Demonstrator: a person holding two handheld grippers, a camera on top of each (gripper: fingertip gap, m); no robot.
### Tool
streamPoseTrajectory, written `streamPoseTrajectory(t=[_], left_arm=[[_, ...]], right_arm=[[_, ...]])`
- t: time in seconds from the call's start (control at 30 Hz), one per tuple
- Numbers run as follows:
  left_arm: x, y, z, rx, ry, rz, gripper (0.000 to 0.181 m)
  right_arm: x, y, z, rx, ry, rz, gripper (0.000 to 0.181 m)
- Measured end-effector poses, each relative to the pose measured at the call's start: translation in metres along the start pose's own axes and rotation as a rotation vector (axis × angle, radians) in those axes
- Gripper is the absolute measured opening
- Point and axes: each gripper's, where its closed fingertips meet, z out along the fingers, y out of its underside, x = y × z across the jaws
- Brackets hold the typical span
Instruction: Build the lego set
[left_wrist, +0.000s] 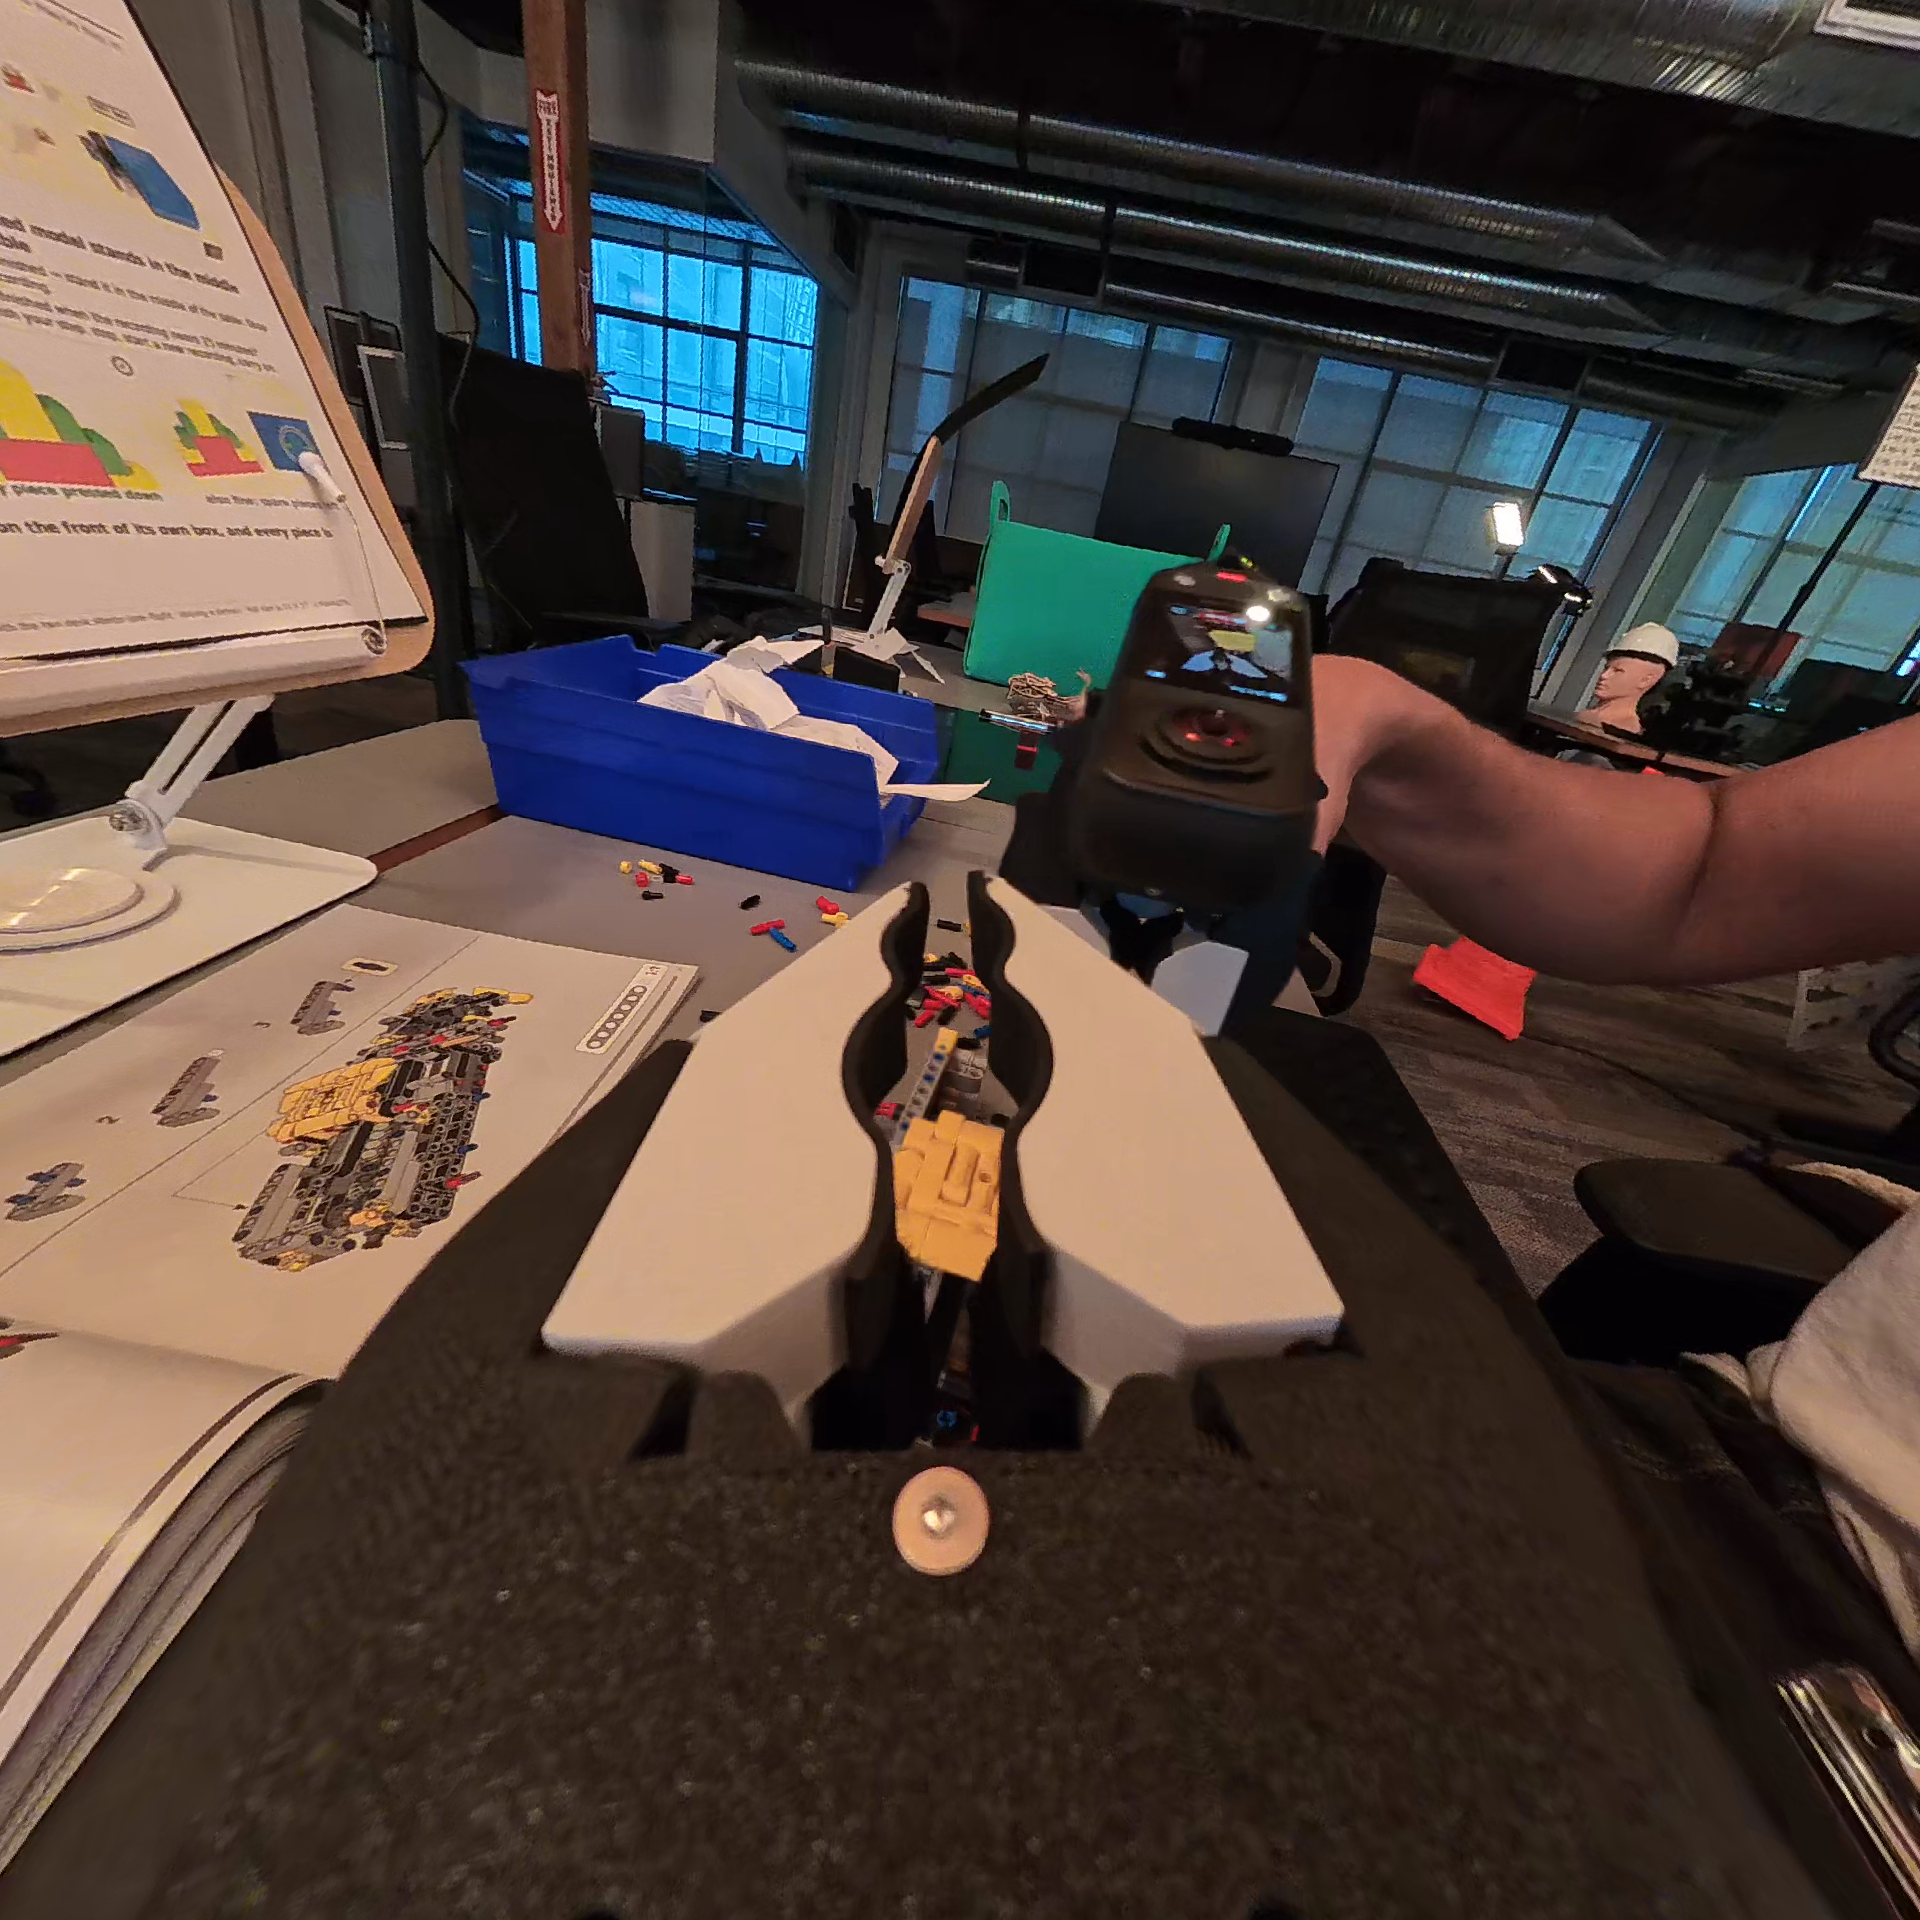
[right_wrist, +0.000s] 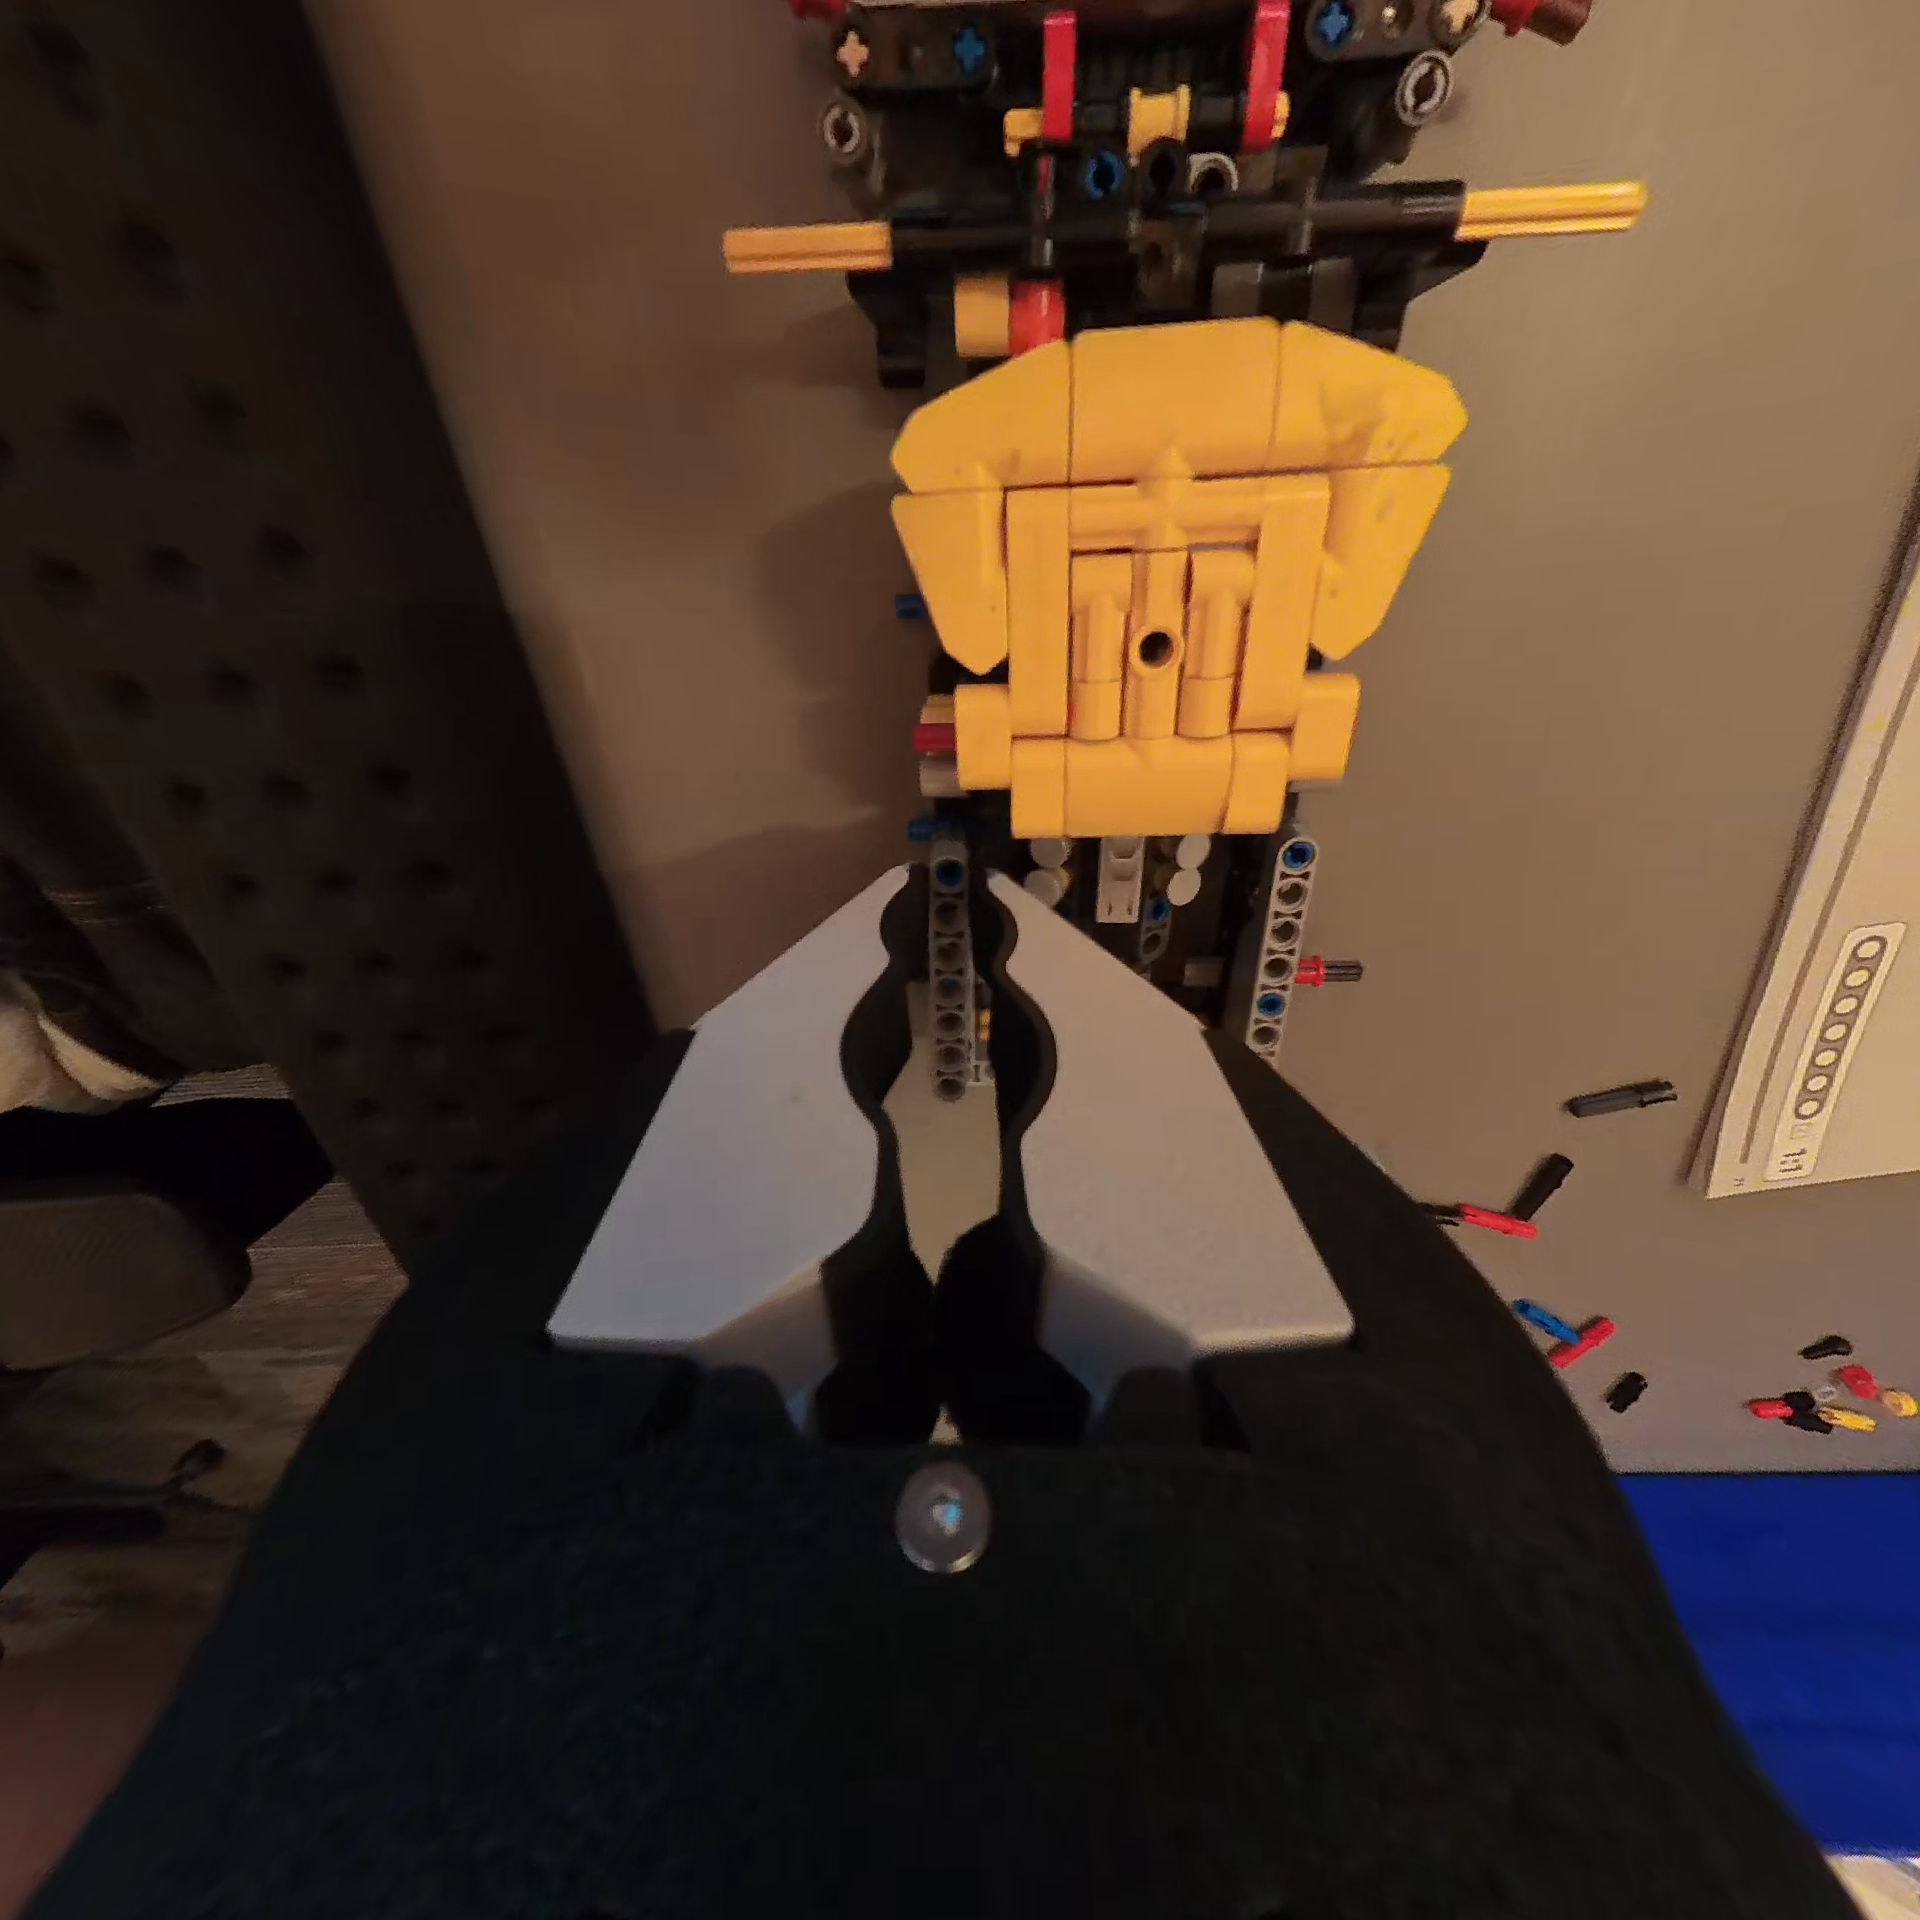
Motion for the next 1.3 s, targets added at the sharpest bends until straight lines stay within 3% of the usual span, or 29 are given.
streamPoseTrajectory(t=[0.43,0.7,0.9,0.97,1.1,1.23,1.3], left_arm=[[-0.008,0.006,0.001,-0.022,-0.030,-0.013,0.007],[-0.011,0.009,0.002,-0.036,-0.045,-0.019,0.007],[-0.012,0.011,0.001,-0.048,-0.045,-0.027,0.007],[-0.013,0.012,0.002,-0.050,-0.044,-0.029,0.007],[-0.006,0.015,0.004,-0.074,-0.017,-0.029,0.007],[0.028,0.039,0.017,-0.242,0.076,0.063,0.008],[0.050,0.062,0.026,-0.361,0.121,0.155,0.008]], right_arm=[[0.000,0.000,0.001,-0.057,0.140,-0.051,0.007],[0.000,0.000,0.006,-0.176,0.128,-0.089,0.007],[0.002,-0.001,0.005,-0.013,0.078,-0.022,0.007],[0.003,0.003,-0.001,0.032,0.070,0.022,0.030],[0.003,0.021,-0.025,0.221,0.061,0.066,0.021],[-0.001,0.038,-0.019,0.402,0.024,0.129,0.025],[0.006,0.041,-0.013,0.467,0.117,0.127,0.027]])
